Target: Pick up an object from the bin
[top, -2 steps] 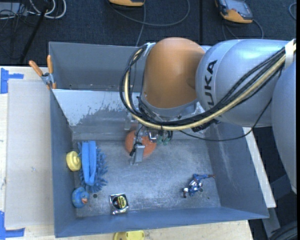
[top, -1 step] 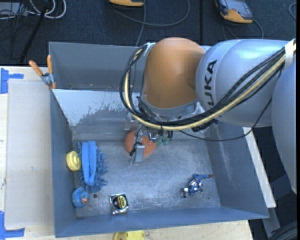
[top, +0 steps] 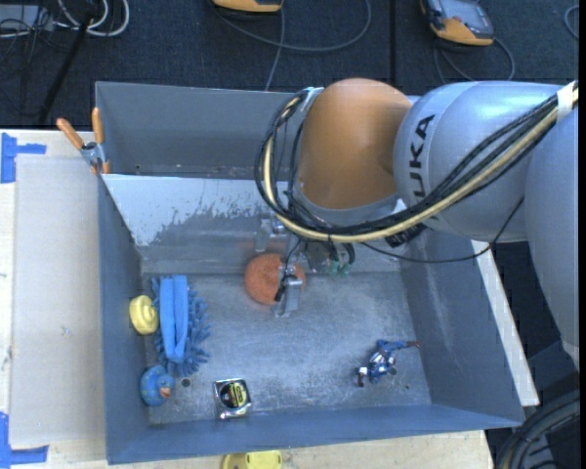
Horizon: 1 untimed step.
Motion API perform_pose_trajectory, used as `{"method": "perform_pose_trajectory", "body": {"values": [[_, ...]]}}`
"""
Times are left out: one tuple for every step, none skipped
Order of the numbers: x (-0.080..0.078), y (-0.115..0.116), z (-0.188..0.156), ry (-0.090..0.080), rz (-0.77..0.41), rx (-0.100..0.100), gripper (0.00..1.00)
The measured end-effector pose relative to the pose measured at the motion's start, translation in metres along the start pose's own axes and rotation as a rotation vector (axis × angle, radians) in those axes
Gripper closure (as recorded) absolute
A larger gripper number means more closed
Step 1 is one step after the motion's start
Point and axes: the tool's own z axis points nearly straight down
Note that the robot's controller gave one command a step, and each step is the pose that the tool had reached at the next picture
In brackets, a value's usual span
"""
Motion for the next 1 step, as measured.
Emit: {"method": "perform_pose_trajectory", "body": {"values": [[0.0074,-0.023,0.0558,0.001,-0.048,0.002,0.0]]}}
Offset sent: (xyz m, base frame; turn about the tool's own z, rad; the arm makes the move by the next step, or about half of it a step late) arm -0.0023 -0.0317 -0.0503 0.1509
